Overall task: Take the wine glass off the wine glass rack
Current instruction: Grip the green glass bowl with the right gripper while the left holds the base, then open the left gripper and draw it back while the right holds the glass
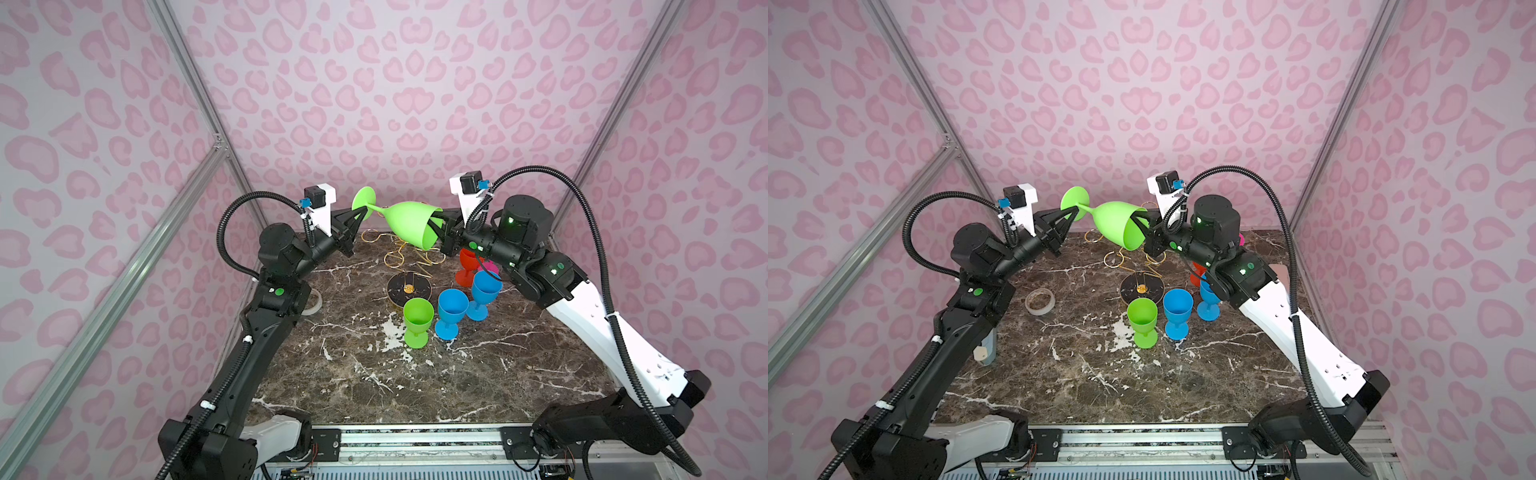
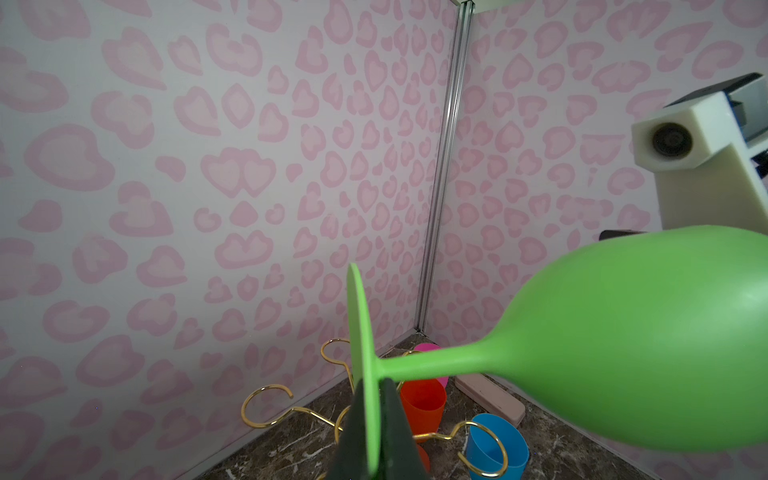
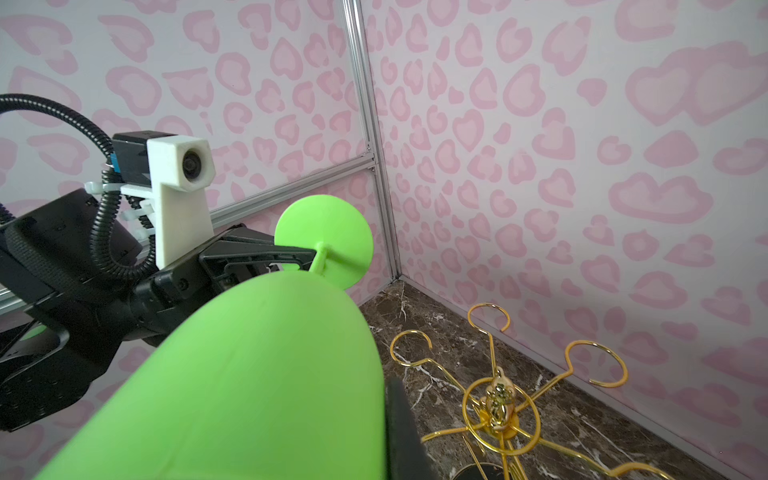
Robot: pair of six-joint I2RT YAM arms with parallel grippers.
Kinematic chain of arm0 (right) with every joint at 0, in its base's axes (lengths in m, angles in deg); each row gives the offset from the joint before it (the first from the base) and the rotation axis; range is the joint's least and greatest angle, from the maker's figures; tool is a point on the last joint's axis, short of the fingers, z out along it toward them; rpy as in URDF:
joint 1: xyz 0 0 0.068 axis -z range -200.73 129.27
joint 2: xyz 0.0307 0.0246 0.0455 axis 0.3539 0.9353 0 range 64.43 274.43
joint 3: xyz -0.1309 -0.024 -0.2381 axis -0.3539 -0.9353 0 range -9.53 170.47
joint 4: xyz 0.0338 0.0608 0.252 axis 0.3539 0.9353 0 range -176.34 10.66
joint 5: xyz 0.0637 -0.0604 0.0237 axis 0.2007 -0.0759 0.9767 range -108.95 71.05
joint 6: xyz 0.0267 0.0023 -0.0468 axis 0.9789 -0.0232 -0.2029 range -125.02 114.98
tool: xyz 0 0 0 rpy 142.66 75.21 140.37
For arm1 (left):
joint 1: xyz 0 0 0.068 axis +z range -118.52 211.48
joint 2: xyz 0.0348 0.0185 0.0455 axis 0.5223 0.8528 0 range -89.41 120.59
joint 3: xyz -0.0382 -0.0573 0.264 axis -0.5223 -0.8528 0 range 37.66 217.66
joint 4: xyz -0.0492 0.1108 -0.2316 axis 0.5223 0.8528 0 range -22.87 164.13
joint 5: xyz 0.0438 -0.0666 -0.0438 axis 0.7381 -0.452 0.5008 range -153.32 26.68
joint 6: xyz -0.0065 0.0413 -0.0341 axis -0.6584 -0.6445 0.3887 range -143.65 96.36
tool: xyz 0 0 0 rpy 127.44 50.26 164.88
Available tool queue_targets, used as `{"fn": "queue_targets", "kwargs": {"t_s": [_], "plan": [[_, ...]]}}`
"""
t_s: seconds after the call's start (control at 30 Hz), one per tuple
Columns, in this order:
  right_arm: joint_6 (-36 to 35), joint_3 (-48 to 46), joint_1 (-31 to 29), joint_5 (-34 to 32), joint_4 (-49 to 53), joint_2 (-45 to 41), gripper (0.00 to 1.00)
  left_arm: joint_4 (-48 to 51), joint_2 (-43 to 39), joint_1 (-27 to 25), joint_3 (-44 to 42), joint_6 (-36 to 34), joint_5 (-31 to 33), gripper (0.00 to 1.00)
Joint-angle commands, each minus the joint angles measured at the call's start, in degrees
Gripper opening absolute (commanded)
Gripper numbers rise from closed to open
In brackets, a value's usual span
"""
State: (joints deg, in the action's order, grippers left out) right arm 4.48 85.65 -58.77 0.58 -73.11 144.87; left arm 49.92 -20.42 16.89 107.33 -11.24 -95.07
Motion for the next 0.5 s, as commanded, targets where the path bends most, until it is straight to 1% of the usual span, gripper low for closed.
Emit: {"fn": "queue_targets", "kwargs": {"t_s": [0.0,0.1,0.13,0.17,0.2,0.37,0.47], "plan": [[0.54,0.36,0.02,0.25,-0.96,-0.89,0.00,-1.68,-0.59,0.08,0.00,0.89,0.09,0.33],[0.20,0.69,1.37,-0.28,0.92,-2.77,0.00,-1.29,-1.85,0.06,-0.92,-0.43,2.51,0.50],[-0.27,0.96,1.85,-0.91,2.01,-3.51,0.00,-1.17,-2.29,0.03,-1.23,-0.78,3.38,0.60],[-0.80,1.06,2.27,-1.85,3.22,-4.53,0.00,-0.99,-2.85,0.08,-1.58,-1.30,4.51,0.81],[-1.41,1.06,2.79,-2.48,4.30,-5.50,0.00,-0.89,-3.42,0.10,-1.96,-1.62,5.59,0.98],[-3.23,0.64,4.63,-4.45,9.23,-8.91,0.00,-2.18,-6.50,1.10,-4.67,-2.09,12.09,0.97],[-4.34,1.15,4.64,-4.56,12.71,-9.27,0.00,-3.06,-7.63,3.28,-6.39,-0.63,16.10,0.97]]}}
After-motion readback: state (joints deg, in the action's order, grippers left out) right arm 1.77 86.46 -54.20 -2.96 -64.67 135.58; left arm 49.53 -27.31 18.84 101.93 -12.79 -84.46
